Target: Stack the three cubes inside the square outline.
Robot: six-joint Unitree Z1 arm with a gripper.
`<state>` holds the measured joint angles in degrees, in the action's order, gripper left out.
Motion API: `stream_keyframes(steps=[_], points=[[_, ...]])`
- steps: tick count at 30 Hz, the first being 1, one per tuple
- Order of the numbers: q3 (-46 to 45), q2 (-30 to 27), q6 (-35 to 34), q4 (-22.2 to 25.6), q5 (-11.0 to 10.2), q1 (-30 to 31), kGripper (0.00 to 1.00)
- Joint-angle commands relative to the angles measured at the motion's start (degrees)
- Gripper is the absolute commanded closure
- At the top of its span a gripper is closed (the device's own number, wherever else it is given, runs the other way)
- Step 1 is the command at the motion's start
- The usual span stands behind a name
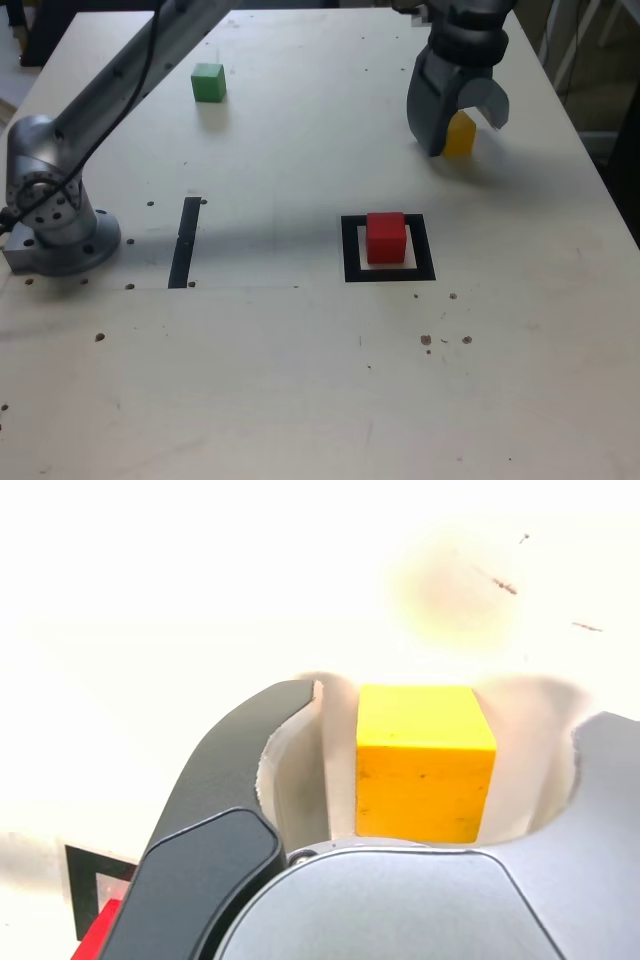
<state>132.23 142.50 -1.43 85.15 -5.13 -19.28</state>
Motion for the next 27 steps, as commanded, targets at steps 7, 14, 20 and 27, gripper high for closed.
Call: stream_keyframes(steps=[7,14,20,27], points=[[-0.3,0.8,-0.4,-1.2,0.8,-0.4,0.39],[-0.5,0.8,-1.2,-1.1,0.8,-0.6,0.54],[-0.6,0.4,-1.5,-1.5,0.3,-0.6,0.63],[-0.9,-1.2,-1.3,-1.6,-0.3,-0.6,0.7]])
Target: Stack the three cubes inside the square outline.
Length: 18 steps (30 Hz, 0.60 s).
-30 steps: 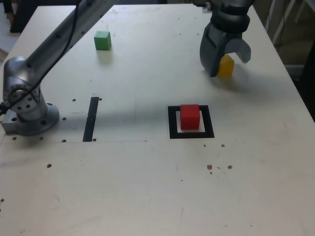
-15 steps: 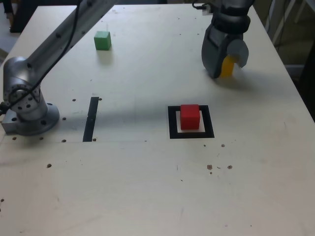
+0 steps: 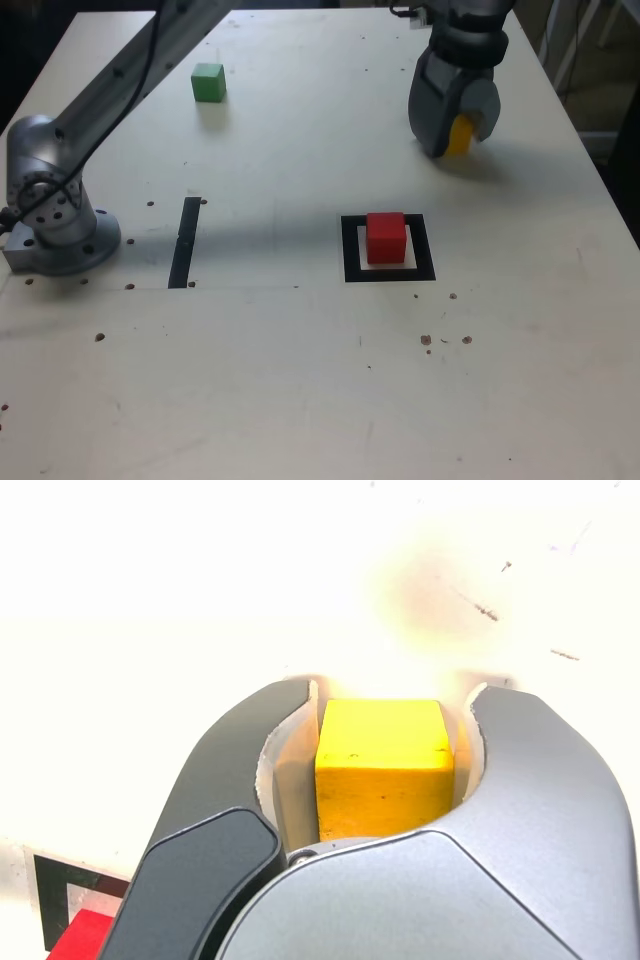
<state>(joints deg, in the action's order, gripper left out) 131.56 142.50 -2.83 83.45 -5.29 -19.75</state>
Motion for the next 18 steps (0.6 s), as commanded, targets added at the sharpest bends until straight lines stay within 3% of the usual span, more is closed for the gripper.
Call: stream_keyframes(steps=[1,10,18], points=[[-0.3,-1.5,0.2,0.2,-0.1,-0.1,0.71],[-1.0,-5.8,3.4,2.7,-0.2,0.8,0.72],[-3.6,-14.4,6.2,7.6,0.6,4.3,0.72]])
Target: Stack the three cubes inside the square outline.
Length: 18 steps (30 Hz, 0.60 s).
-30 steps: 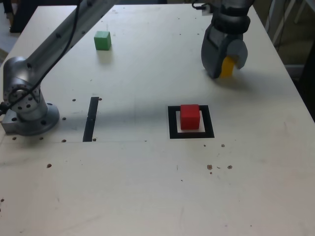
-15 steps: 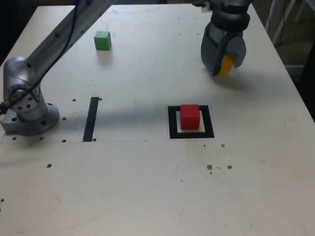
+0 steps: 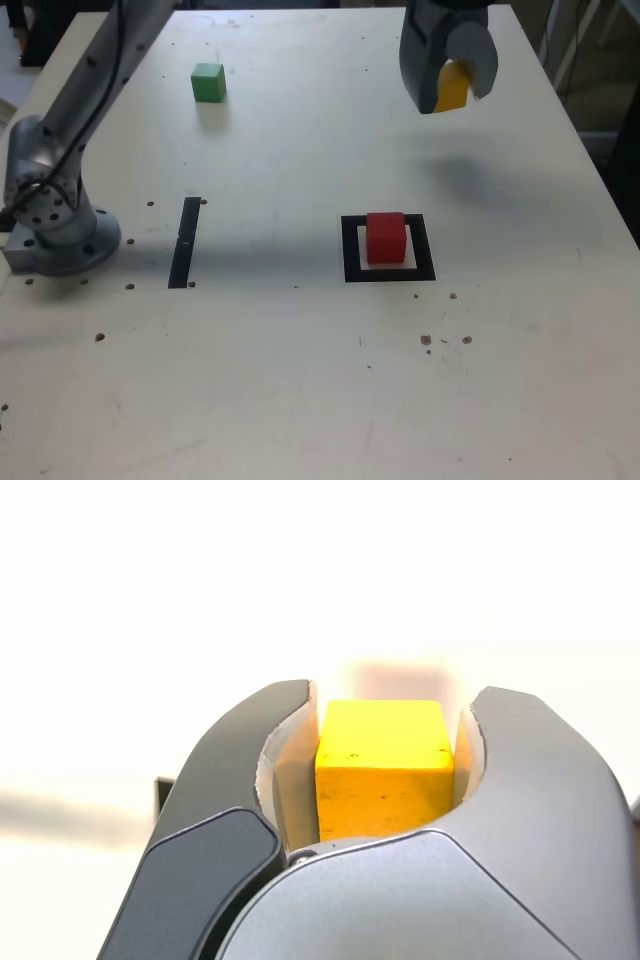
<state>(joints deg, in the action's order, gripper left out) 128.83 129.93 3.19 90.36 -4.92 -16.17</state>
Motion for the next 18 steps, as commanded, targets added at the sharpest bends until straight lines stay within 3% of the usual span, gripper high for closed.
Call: stream_keyframes(steps=[1,10,18], points=[[-1.9,-3.2,0.3,0.8,0.3,1.4,0.72],[-17.3,-14.4,-2.8,0.3,-0.8,11.0,0.72],[-24.0,-17.4,-8.8,-0.8,-0.5,20.0,0.72]])
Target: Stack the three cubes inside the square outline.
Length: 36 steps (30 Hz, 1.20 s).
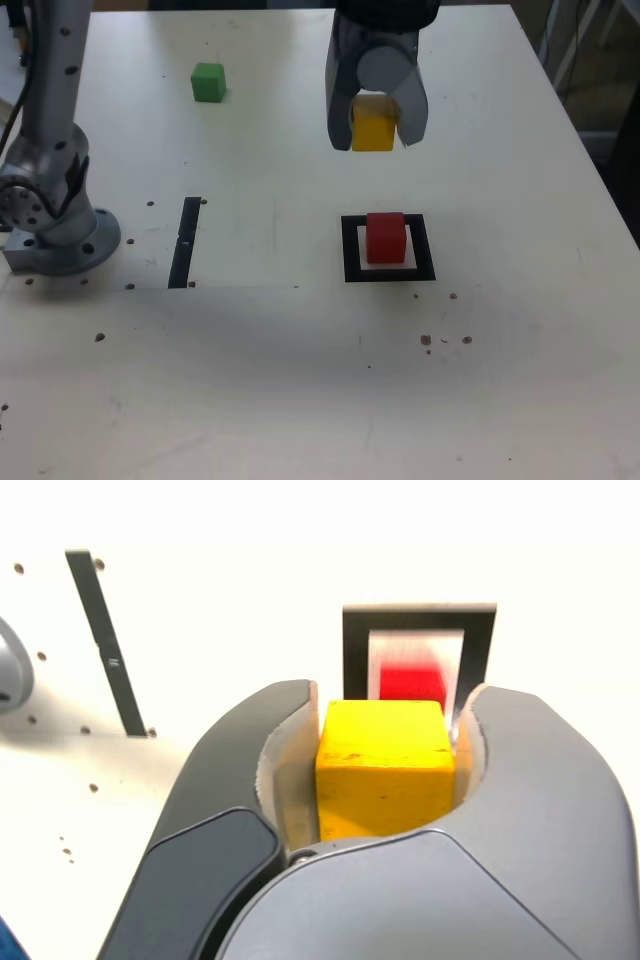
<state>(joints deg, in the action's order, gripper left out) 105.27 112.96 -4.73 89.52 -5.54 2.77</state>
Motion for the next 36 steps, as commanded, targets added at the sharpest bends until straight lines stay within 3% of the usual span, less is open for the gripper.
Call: stream_keyframes(steps=[1,9,15,26,36], points=[[-0.8,-0.4,-1.4,-0.2,0.3,1.8,0.72],[-5.5,-0.4,-3.9,-5.8,1.5,5.3,0.72],[-10.4,-0.1,-3.9,-12.3,2.0,5.3,0.72],[-17.1,0.7,-3.2,-19.3,1.9,2.8,0.72],[-17.4,1.1,-2.7,-21.4,1.7,2.3,0.72]])
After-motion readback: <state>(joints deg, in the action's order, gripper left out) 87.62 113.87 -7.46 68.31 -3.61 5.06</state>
